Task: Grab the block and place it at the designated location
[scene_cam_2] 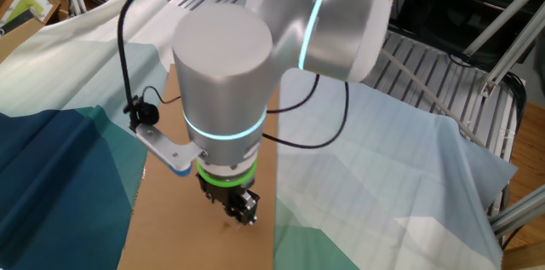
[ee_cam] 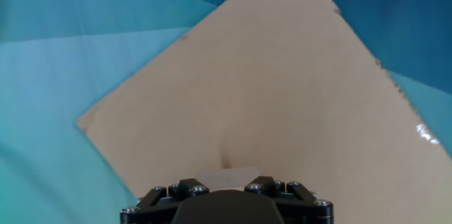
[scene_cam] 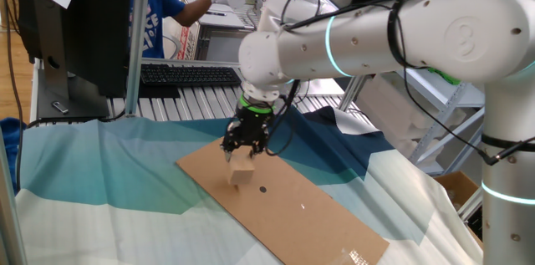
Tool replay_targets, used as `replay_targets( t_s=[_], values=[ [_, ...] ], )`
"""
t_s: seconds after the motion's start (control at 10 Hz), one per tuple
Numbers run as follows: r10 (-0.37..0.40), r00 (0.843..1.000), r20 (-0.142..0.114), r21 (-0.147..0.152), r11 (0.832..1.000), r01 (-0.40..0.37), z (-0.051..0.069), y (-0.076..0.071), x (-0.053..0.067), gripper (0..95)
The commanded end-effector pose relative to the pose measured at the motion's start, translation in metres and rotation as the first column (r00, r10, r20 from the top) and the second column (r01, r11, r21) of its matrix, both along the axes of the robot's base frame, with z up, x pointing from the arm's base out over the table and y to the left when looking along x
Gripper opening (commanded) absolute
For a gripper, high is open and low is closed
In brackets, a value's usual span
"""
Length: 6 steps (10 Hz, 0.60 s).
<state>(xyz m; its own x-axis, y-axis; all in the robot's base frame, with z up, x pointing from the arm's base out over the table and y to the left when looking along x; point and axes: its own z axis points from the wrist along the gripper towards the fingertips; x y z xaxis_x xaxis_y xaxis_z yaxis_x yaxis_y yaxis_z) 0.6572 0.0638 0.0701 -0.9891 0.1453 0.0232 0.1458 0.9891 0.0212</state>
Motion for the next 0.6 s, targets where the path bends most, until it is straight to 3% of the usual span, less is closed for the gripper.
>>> replay_targets(
  t_s=[0.1, 0.6],
  values=[
    [0.009, 1.0, 0.009, -0.007, 1.0, -0.009, -0.002, -0.005, -0.001, 0.0],
    [0.05, 0.999, 0.013, -0.017, 0.999, -0.05, -0.002, -0.02, -0.005, 0.0]
  ],
)
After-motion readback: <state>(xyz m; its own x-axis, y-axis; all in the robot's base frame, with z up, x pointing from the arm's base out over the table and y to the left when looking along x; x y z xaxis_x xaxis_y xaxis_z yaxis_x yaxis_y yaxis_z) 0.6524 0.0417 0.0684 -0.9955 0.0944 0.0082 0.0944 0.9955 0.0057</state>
